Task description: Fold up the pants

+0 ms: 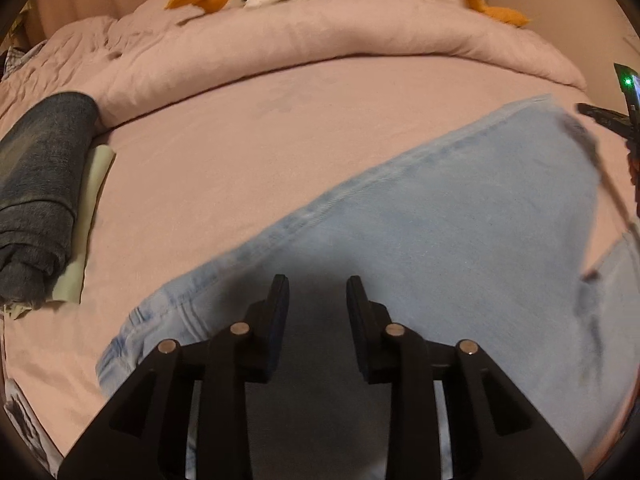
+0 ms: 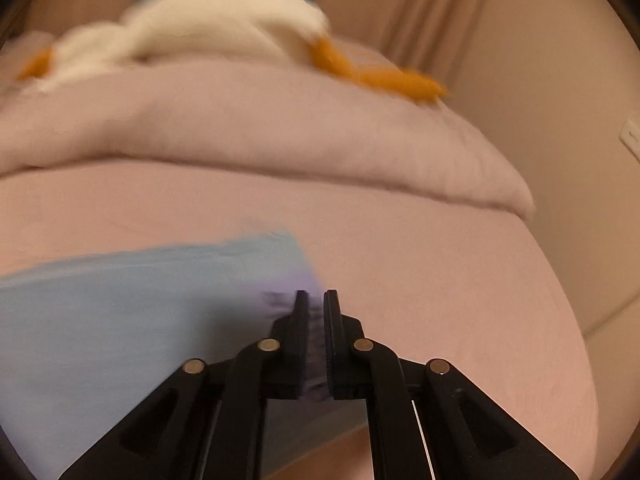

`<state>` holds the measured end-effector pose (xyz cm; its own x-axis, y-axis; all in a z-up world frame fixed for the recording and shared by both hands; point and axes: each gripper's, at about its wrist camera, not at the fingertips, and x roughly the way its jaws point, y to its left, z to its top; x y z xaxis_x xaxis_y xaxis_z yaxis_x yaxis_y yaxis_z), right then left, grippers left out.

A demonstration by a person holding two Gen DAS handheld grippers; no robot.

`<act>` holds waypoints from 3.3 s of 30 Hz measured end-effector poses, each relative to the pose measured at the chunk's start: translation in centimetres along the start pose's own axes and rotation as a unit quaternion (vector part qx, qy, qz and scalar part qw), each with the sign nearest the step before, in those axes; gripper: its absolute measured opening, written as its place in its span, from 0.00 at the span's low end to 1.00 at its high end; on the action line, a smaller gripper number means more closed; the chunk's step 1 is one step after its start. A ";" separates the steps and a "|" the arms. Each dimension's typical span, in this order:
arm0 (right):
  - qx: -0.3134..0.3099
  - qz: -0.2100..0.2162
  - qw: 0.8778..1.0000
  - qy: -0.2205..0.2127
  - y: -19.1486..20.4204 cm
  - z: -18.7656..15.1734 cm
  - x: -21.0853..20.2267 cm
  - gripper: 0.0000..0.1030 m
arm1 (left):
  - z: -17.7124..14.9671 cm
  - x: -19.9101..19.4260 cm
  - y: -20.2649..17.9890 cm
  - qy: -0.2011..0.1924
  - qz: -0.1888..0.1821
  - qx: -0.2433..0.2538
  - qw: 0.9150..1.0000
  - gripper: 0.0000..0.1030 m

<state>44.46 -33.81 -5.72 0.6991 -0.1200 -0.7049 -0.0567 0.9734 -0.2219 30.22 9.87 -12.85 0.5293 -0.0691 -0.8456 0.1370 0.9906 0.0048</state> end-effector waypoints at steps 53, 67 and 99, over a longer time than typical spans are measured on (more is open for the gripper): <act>-0.395 0.317 0.855 0.109 31.0 2.8 -0.6 0.60 | -2.5 0.7 14.1 0.053 -0.049 -0.042 0.996 0.37; -0.485 0.186 0.854 -0.037 33.3 -1.5 -11.6 0.04 | -2.3 -6.1 8.5 -0.018 0.103 0.081 0.991 0.24; -0.536 0.157 0.824 -0.098 24.9 -24.7 -30.5 0.04 | -29.3 -12.6 -4.5 -0.146 0.309 0.525 0.779 0.24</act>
<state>4.11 -10.74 -6.44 0.6267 0.2409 -0.7411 -0.7792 0.2070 -0.5917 -1.55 9.79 -17.85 0.9131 0.2062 -0.3517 0.3088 0.2132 0.9269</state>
